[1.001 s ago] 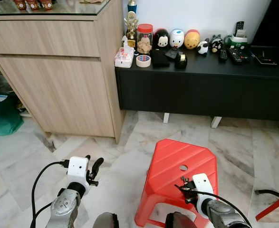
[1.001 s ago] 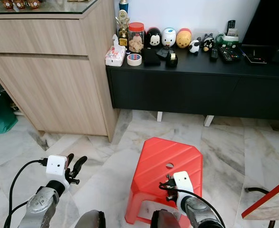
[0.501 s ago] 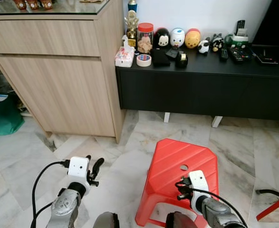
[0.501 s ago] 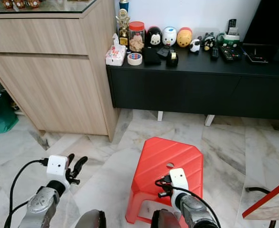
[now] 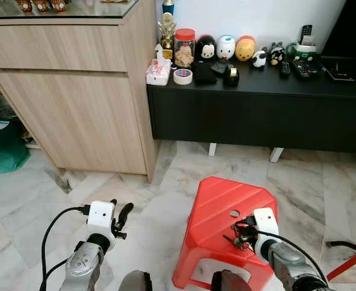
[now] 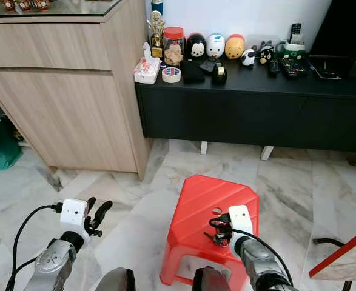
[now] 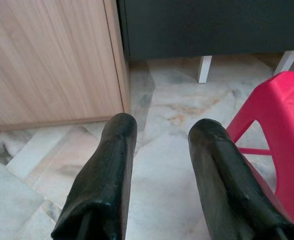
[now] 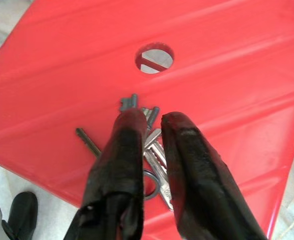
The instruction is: Hang keys on a hook
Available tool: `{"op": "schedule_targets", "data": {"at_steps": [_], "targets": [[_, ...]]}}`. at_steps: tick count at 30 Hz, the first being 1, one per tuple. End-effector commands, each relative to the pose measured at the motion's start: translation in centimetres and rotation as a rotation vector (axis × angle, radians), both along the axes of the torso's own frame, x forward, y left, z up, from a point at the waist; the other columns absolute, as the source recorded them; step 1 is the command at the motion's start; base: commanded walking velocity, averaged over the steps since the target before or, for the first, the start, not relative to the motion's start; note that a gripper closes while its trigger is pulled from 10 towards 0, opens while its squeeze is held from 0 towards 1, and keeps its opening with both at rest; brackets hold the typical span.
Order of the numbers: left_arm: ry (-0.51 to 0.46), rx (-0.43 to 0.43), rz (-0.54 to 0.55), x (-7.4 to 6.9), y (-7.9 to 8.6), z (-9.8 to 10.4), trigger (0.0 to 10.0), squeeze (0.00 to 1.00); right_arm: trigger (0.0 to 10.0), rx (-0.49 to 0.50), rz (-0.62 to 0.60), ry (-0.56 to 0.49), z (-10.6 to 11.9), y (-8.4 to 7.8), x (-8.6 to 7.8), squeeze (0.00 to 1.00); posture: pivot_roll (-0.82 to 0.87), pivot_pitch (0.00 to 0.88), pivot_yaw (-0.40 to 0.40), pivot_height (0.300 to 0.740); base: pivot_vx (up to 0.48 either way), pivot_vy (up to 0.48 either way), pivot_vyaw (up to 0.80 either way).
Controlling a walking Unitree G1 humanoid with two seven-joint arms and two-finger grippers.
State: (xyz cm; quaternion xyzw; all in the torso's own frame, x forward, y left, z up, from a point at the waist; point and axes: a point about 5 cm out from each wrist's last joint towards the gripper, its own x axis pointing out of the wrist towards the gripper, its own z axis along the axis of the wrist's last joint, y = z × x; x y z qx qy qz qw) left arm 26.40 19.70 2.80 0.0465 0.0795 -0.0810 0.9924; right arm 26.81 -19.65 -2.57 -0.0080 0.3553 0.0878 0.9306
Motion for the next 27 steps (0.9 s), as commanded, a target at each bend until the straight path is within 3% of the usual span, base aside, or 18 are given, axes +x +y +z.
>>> {"op": "schedule_targets", "data": {"at_steps": [1,16,17,18,19,27], "targets": [[0.019,0.021,-0.007,-0.3,0.3,-0.2,10.0,0.00,10.0,0.001,-0.010,0.018,-0.1,-0.2,-0.1,1.00,0.09,0.059,-0.014,0.628,0.000,0.000,0.00],[0.021,0.037,-0.016,-0.3,0.8,0.0,10.0,0.00,10.0,0.003,-0.011,0.064,-0.8,0.3,-0.7,1.00,0.10,0.052,0.007,0.628,0.000,0.000,0.00],[0.021,0.037,-0.017,-0.3,0.8,0.0,10.0,0.00,10.0,0.004,-0.011,0.066,-0.8,0.3,-0.7,0.95,0.10,0.052,0.007,0.628,0.000,0.000,0.00],[0.021,0.038,-0.017,-0.3,0.8,0.0,10.0,0.00,10.0,0.011,-0.012,0.067,-0.8,0.4,-0.8,0.09,0.10,0.052,0.007,0.628,0.000,0.000,0.00],[0.022,0.038,-0.018,-0.3,0.8,0.0,10.0,0.00,10.0,0.015,-0.012,0.068,-0.8,0.4,-0.8,0.00,0.11,0.047,0.008,0.628,0.000,0.000,0.00],[0.024,0.041,-0.021,-0.3,0.8,0.0,10.0,0.00,10.0,0.027,-0.014,0.088,-1.3,0.4,-1.4,0.00,0.10,0.043,0.010,0.628,0.000,0.000,0.00]]}}
